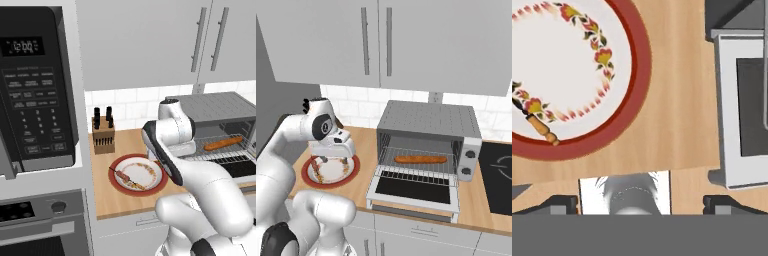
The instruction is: Pick up the kebab skewer and baguette bread, and place them inside the toaster oven. Close the toaster oven door and start by setting the timer.
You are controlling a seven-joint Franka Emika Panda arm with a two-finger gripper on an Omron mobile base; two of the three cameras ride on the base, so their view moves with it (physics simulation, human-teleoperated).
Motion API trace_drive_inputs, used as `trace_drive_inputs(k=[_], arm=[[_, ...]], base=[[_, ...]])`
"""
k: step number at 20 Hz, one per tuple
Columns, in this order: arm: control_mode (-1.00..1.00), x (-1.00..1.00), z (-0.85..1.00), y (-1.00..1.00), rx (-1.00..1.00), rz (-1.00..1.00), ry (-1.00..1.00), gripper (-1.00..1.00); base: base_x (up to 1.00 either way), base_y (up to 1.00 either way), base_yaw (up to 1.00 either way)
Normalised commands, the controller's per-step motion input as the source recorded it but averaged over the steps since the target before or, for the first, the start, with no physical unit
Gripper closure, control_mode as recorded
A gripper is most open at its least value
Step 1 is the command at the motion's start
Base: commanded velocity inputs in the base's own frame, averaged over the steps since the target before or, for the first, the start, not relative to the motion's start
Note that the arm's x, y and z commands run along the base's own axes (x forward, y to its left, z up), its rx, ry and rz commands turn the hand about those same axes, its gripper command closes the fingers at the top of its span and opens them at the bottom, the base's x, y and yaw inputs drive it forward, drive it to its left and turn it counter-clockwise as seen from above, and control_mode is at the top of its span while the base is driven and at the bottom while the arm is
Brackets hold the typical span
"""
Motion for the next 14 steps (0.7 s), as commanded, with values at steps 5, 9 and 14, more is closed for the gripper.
trace_drive_inputs(k=[5,9,14], arm=[[-1.00,0.03,-0.47,0.52,-0.07,0.22,0.05,-1.00],[-1.00,0.17,-0.17,0.53,0.00,0.10,0.09,-1.00],[-1.00,0.20,-0.02,0.22,0.00,0.01,0.18,-1.00]], base=[[0.00,0.00,0.00],[0.00,0.00,0.00],[0.00,0.00,0.00]])
